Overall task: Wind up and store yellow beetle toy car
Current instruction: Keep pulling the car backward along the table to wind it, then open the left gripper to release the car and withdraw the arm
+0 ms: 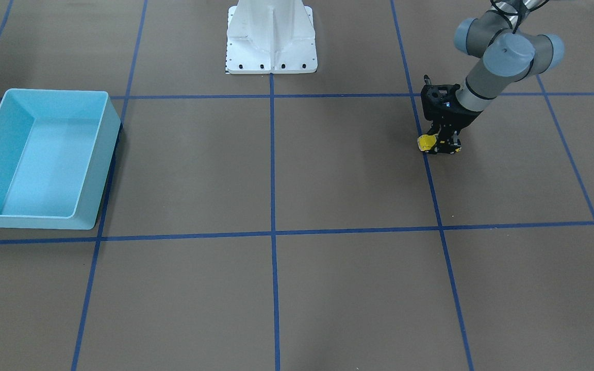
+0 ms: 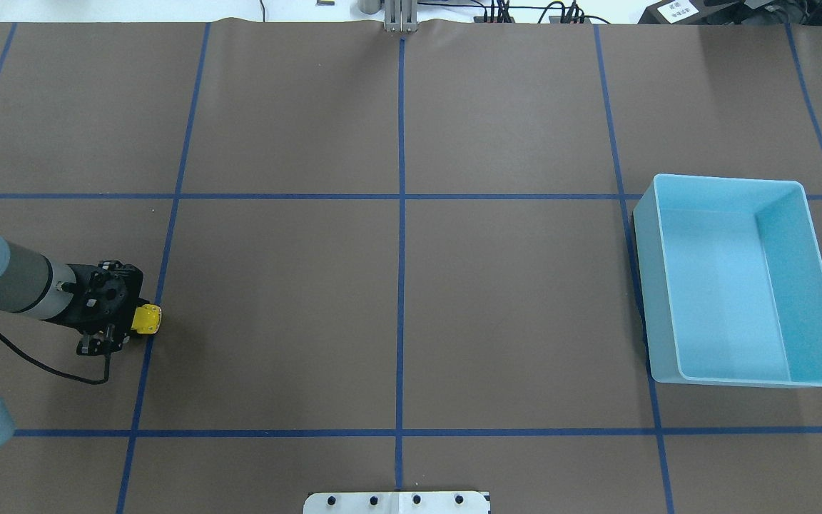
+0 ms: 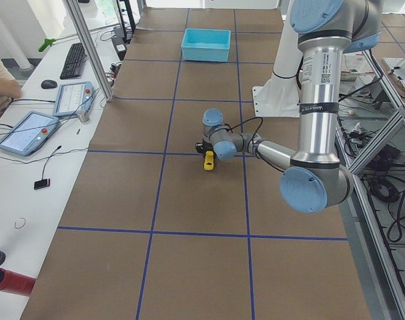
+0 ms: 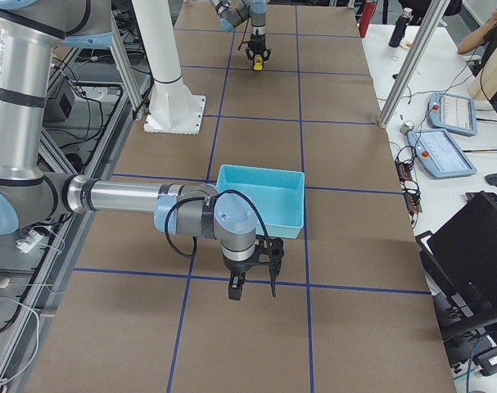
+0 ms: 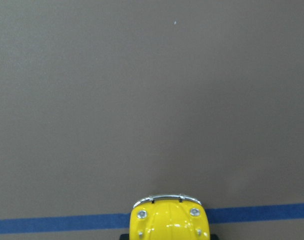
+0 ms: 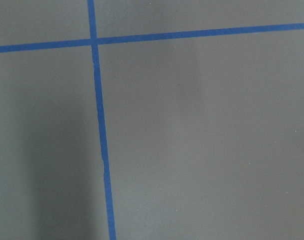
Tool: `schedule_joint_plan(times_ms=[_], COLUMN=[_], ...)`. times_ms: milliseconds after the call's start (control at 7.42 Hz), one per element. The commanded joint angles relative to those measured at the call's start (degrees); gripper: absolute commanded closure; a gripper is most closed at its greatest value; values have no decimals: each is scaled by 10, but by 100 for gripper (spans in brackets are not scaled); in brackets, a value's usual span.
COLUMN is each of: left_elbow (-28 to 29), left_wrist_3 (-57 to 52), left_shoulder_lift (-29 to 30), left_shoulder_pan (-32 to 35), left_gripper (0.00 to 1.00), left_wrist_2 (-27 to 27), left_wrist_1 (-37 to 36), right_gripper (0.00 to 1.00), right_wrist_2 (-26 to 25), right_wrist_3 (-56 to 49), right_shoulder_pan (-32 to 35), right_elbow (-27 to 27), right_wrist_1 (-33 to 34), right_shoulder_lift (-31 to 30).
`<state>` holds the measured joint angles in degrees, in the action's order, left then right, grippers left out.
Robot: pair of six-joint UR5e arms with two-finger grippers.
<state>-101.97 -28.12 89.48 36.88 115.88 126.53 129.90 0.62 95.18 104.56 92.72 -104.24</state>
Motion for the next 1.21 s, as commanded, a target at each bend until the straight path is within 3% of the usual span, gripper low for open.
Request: schedule_joint_plan(times_ms=[0, 135, 270, 404, 1078], left_elbow=[6, 12, 13, 15, 17], left_wrist_3=[0, 0, -3, -16, -13], left_shoulder_lift=[-1, -1, -1, 0, 0], left_shoulder_pan=[0, 4, 5, 7, 117], left_gripper=[100, 100, 65, 1, 0], left_wrist_2=[1, 10, 14, 18, 97], left_wrist_1=[12, 19, 20, 21, -2], right_gripper=[0, 0, 0, 0, 0], right_wrist_2=[0, 0, 0, 0, 0], right_wrist_3=[0, 0, 0, 0, 0], right_shoulder_pan=[0, 0, 0, 0, 0], right_elbow=[0, 0, -1, -1, 0], right_wrist_1=[0, 0, 0, 0, 0], right_shoulder_lift=[0, 0, 0, 0, 0])
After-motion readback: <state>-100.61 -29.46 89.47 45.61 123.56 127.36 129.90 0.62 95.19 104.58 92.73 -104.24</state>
